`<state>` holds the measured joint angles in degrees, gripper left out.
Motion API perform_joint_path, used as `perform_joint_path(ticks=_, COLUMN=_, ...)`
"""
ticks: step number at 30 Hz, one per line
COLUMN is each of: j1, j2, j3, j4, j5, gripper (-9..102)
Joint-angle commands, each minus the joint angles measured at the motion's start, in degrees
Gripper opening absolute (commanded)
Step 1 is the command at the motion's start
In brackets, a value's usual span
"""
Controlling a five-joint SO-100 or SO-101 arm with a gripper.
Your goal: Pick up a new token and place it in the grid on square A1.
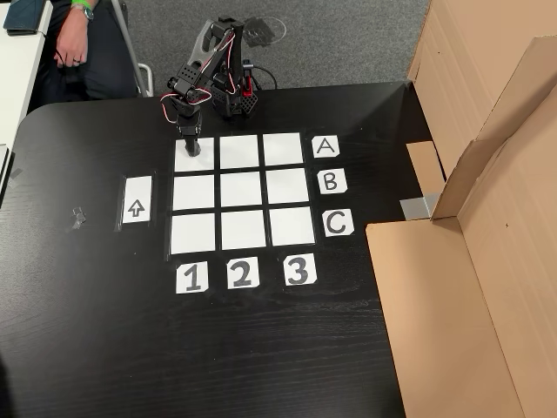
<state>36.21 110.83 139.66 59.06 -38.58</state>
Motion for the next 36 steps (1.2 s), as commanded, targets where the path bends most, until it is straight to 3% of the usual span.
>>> perform_joint_path(ticks=1, j1=0.44, j2=0.0, j3=0.09, j4=0.35, j5=-0.62, gripper=17)
perform_joint_path(ticks=10, j1=0.44, j2=0.26, j3=0.09, j4=0.44, j5=-0.7, gripper=29)
perform_joint_path(ticks=25, j1=-0.35, j2=1.58, j3=-0.26, j4=1.23, j5=-0.62, gripper=33)
perform_joint_path(ticks=36, j1=-6.59, j2=12.48, j3=-8.17, j4=14.06, j5=3.08, gripper=33)
